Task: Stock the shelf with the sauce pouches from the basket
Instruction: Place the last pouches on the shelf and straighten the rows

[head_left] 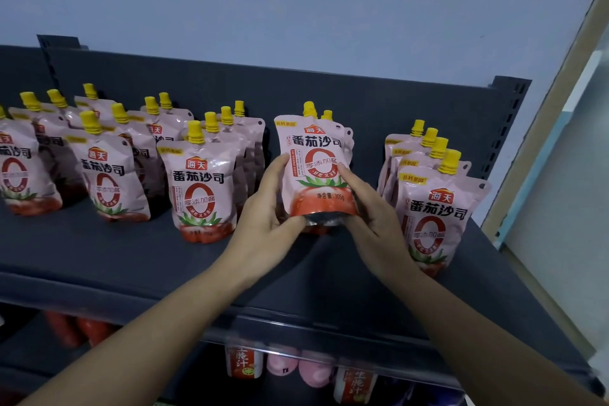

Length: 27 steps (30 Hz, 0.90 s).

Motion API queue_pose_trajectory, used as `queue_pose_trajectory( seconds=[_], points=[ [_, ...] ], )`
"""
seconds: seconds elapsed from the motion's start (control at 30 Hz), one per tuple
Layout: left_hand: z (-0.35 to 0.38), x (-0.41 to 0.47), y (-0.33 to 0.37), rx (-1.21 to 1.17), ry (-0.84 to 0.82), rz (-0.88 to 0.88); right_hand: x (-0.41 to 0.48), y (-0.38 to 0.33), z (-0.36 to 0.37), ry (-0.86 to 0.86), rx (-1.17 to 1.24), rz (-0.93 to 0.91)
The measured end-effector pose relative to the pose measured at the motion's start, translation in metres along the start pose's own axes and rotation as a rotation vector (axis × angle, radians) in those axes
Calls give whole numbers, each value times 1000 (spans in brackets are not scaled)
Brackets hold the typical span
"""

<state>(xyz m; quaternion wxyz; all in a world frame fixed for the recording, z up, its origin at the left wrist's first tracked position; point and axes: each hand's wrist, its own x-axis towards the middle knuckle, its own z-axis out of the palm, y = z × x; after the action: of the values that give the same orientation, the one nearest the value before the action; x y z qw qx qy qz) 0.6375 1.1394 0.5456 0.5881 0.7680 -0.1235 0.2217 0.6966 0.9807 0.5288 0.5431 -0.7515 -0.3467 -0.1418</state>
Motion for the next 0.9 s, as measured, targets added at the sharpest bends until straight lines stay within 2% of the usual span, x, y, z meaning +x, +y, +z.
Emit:
queue_pose_trajectory(
  seconds=[0.23,0.37,0.47,0.57,0.73,0.9],
  points=[
    [-4,0,-5,-177,-57,-68,-4,-1,-8,-53,62,5],
    [-11,-1,-11,-266,-233,-168,-7,1,-12,-142,136,56],
    [-9,0,-9,-349,-203,-229,-8,-1,-10,-160,139,33],
    [-11,6,-10,-331,-160,-237,-9,-4,-12,-220,137,47],
    [-27,13,-25,-183,-310,-214,-10,2,-23,-415,159,232],
    [-24,15,-41,-48,-529,-197,-7,16,-13,-250,104,341]
  ],
)
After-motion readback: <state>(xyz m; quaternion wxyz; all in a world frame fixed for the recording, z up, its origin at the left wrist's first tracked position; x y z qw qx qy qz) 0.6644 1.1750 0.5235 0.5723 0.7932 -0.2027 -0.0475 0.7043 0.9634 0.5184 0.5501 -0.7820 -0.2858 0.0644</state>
